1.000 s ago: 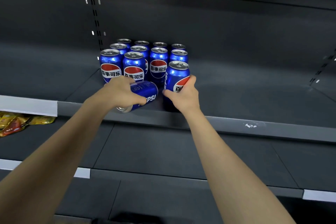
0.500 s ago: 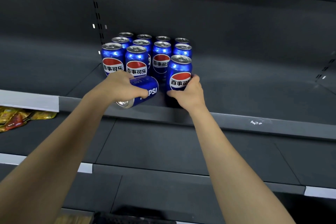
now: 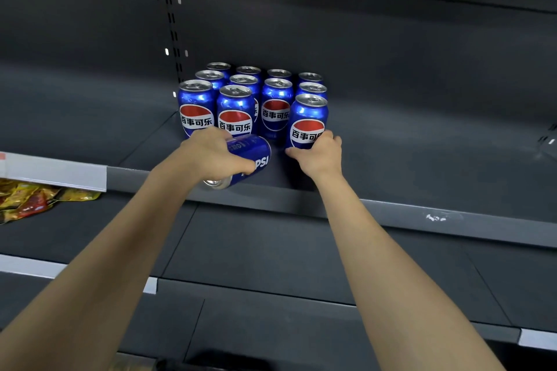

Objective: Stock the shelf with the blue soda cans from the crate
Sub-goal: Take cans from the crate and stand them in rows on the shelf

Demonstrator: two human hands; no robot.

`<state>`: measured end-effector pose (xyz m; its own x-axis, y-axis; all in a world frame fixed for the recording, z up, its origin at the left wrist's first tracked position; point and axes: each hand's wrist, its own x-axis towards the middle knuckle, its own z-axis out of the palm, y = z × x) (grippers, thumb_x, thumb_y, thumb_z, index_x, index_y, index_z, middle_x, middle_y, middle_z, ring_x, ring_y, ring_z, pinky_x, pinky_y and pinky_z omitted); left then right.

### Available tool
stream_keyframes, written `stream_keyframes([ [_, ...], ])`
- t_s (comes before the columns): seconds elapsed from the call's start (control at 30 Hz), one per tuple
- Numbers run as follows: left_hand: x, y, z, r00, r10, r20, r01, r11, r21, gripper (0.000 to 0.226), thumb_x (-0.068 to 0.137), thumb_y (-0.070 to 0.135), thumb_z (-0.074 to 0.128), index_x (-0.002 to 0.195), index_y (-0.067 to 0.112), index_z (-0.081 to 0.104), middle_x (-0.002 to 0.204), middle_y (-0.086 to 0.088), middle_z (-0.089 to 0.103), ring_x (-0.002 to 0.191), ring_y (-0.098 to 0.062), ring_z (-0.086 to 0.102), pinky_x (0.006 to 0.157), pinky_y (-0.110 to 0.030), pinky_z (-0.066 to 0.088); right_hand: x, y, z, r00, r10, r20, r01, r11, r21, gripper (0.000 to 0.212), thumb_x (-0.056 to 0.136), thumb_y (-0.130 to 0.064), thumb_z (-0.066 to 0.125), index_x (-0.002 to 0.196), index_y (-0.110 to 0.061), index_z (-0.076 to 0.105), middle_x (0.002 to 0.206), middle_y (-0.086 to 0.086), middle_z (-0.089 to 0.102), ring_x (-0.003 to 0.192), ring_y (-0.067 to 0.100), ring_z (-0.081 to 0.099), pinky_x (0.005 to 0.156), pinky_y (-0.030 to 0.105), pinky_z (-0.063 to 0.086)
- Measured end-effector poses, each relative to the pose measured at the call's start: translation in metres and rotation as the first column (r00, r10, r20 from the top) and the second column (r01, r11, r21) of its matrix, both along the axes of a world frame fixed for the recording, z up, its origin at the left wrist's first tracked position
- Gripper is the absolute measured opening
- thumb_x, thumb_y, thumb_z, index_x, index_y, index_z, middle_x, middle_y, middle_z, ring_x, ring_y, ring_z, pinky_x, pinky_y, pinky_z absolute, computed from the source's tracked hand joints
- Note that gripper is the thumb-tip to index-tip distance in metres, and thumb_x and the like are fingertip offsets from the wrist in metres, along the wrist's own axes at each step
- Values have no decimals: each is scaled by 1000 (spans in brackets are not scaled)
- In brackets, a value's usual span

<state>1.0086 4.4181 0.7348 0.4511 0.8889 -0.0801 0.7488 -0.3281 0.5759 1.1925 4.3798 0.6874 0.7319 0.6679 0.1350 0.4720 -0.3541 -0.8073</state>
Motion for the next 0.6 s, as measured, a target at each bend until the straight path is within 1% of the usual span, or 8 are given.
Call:
stream_keyframes([
  [0.07, -1, 1, 0, 1000, 2, -3, -2, 1000, -2, 77, 42, 50, 61, 113, 20, 61, 111, -1, 60, 101, -23, 57, 85, -35, 51, 2, 1, 0, 1000, 1, 2, -1, 1000, -4, 75, 74, -25, 81, 133, -3, 40, 134, 13, 39, 121, 29, 48, 101, 34, 42],
  [0.17, -1, 1, 0, 1000, -10, 9, 10, 1000, -13, 68, 43, 49, 61, 105, 21, 62, 105, 0, 61, 99, -23, 58, 86, -37, 51, 5, 2, 0, 1000, 10, 9, -10, 1000, -11, 75, 74, -25, 81, 133, -4, 40, 134, 13, 39, 121, 28, 47, 101, 33, 42],
  [0.3, -1, 2, -1, 1000, -11, 21, 11, 1000, -18, 65, 43, 49, 61, 102, 21, 62, 104, 1, 60, 99, -23, 57, 87, -38, 51, 6, 2, 0, 1000, 6, 21, -5, 1000, -21, 76, 73, -25, 81, 133, -3, 40, 134, 13, 39, 122, 28, 47, 102, 33, 41],
  [0.37, 0, 3, -3, 999, -8, 31, 9, 1000, -14, 64, 43, 49, 62, 101, 20, 62, 101, 0, 61, 98, -24, 58, 84, -36, 51, 4, 3, 0, 1000, 6, 28, -5, 1000, -28, 76, 74, -26, 81, 133, -3, 40, 135, 13, 38, 122, 28, 47, 102, 33, 42],
  [0.47, 3, 5, -6, 1000, -15, 21, 15, 1000, 0, 52, 52, 46, 69, 96, 18, 61, 96, -3, 62, 94, -24, 59, 74, -31, 48, 0, 5, -2, 998, 22, 56, -20, 999, -32, 77, 75, -27, 80, 133, -1, 38, 134, 14, 38, 122, 28, 46, 102, 33, 41],
  [0.5, 3, 6, -6, 1000, -17, 18, 17, 1000, 3, 52, 52, 46, 69, 96, 18, 61, 96, -3, 62, 94, -25, 59, 72, -30, 47, -3, 6, -3, 998, 28, 61, -26, 999, -31, 78, 75, -27, 80, 134, -1, 37, 134, 14, 37, 122, 28, 46, 102, 33, 41],
  [0.6, 2, 7, -5, 1000, -31, 5, 31, 999, 7, 57, 45, 47, 62, 95, 18, 63, 96, -2, 62, 95, -24, 58, 76, -32, 49, -9, 9, -3, 997, 57, 55, -55, 997, -45, 80, 75, -29, 79, 135, -1, 35, 135, 14, 35, 123, 30, 44, 103, 34, 40],
])
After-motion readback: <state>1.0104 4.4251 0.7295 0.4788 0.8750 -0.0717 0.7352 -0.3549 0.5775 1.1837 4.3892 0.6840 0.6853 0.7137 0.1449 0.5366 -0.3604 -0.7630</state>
